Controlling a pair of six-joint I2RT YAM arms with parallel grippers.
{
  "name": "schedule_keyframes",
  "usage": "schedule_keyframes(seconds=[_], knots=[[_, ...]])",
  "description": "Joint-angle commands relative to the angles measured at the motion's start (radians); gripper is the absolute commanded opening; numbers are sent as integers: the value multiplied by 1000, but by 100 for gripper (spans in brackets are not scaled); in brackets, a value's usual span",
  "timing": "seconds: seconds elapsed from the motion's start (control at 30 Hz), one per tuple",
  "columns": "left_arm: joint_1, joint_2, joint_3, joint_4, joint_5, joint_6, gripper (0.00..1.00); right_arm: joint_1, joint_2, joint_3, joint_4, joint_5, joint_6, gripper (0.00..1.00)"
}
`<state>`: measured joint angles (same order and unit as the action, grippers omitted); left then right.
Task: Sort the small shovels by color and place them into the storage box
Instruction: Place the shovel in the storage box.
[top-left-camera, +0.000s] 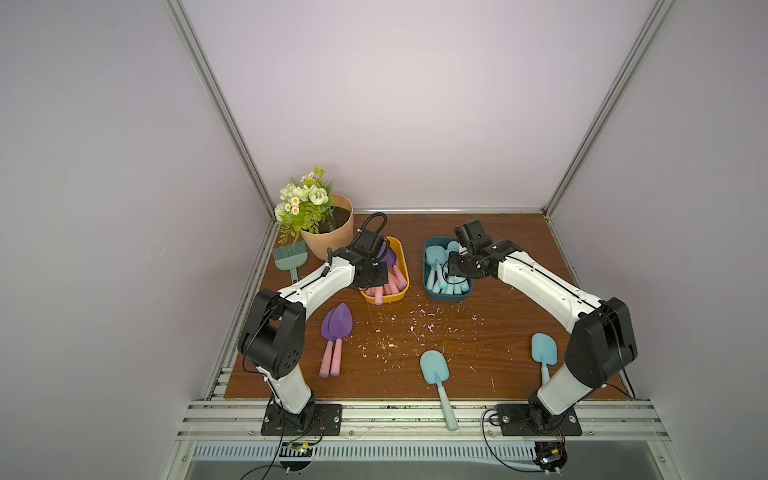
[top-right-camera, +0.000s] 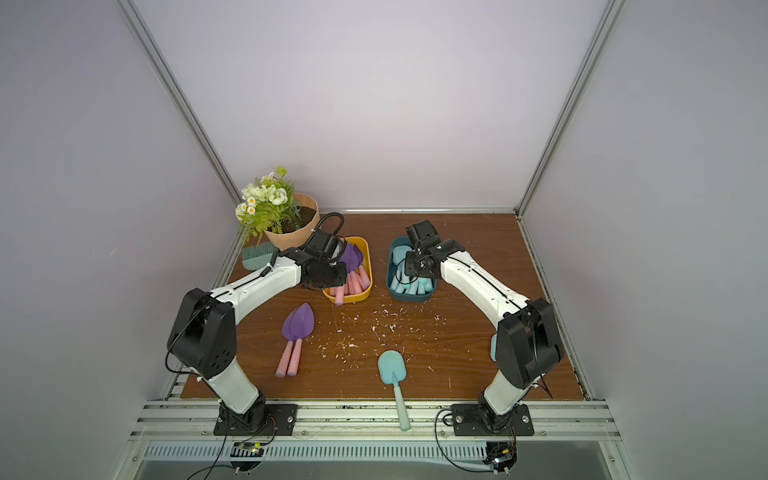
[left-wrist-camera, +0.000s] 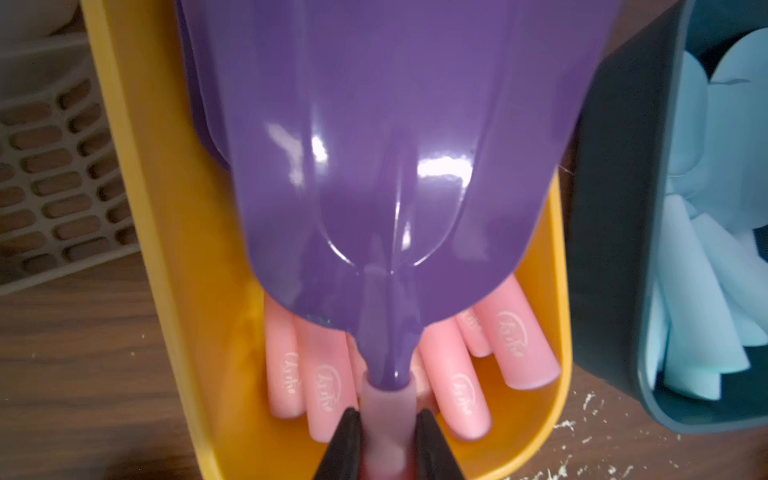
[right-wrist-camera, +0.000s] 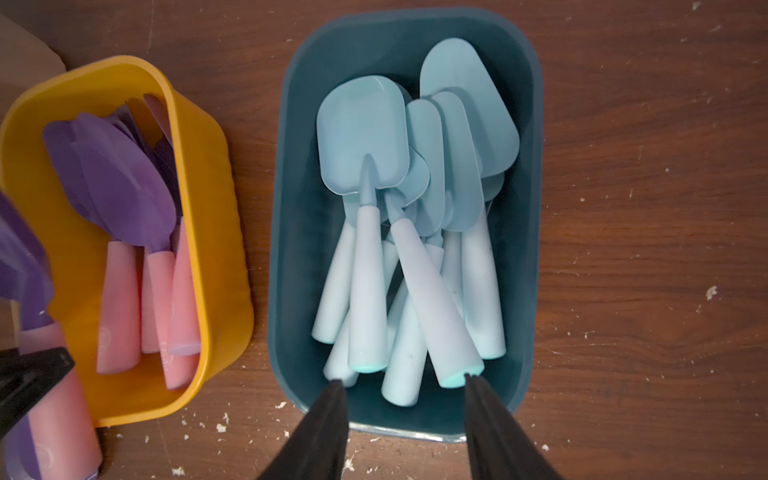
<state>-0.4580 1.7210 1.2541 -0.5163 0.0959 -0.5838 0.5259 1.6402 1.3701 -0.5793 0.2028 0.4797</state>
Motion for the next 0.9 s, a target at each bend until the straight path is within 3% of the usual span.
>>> schedule_keyframes(seconds=[0.0,0.47,0.63,0.8,0.87], knots=[[1,8,0,118,-1,-33,0,-5,-37,-19,12,-9,15,50],[19,128,119,105,-28,-18,3,12,-103,-127,12,-90,-3,50],[19,121,82,108,-11,-30,25,105,-161,-221,-21,-138,-16,52],[19,83,33,117,-10,-35,49,283,-223,-330,-57,-182,39,54],[19,67,22,116,-12,-31,54,347,-244,-373,-60,-212,74,54]])
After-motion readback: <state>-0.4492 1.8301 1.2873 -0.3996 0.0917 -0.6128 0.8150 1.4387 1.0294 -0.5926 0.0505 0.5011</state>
